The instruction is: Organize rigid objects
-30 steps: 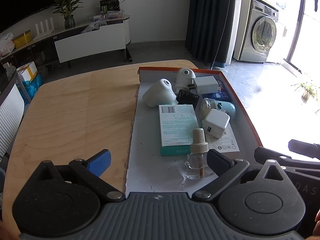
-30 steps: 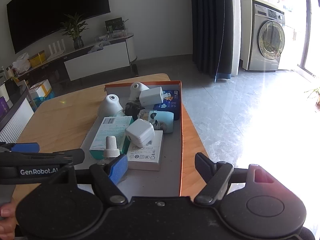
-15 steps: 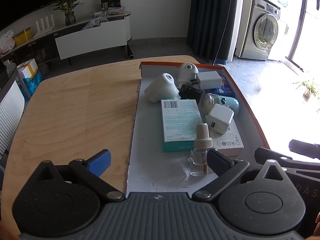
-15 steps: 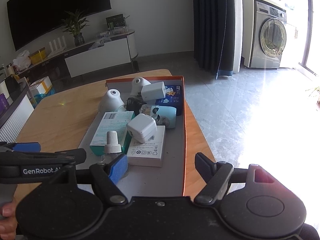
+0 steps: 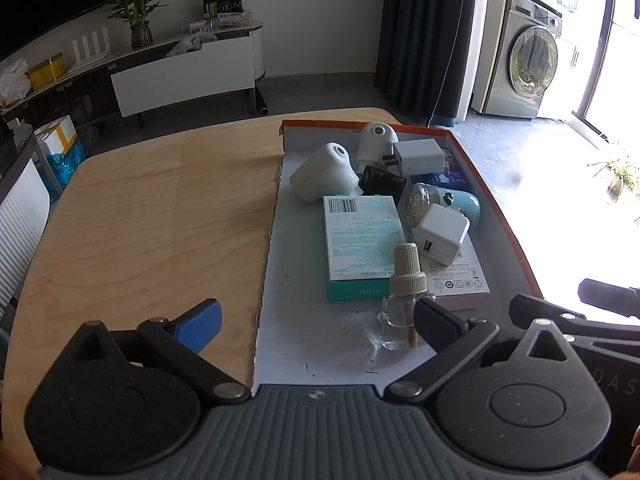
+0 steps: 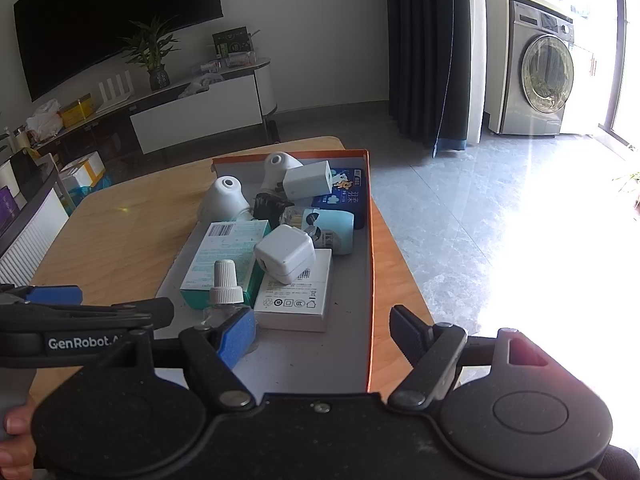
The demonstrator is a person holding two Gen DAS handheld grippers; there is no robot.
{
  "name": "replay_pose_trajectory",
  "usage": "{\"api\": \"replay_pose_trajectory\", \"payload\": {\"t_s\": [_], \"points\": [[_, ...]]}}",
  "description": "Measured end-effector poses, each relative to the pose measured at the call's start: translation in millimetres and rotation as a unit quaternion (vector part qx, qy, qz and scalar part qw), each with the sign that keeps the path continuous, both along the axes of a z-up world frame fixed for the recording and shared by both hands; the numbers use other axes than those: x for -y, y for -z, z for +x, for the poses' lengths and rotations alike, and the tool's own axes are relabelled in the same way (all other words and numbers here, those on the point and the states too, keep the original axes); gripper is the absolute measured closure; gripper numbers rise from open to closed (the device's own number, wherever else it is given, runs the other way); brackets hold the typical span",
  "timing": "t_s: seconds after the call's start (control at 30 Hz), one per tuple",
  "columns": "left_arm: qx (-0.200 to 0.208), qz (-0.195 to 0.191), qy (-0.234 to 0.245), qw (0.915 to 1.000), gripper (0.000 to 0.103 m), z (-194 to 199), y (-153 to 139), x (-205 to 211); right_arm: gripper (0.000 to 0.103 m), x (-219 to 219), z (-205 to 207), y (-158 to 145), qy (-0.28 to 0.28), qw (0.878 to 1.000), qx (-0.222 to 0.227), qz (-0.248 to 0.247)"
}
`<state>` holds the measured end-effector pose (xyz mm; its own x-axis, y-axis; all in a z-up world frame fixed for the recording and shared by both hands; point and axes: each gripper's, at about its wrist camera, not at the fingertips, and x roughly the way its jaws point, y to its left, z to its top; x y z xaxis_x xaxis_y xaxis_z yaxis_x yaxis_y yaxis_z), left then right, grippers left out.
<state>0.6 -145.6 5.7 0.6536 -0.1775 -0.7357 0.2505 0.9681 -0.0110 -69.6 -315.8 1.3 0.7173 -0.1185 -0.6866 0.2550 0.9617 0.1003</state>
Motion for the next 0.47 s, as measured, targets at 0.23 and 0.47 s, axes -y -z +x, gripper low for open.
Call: {"api": "replay_pose_trajectory", "payload": {"t_s": [0.23,0.47], "points": [[-0.002,0.001,0.000,1.0000,0.000,0.6,1.2,0.3,0.015,-0.5,-0.3,1.6,0.000,1.000,-0.001,0.001],[-0.004,-0.003,-0.001,1.0000,0.000,0.9,1.4,-0.6,0.015,-0.9,-0.1,1.7,0.000,1.000,-0.001,0.000]]}}
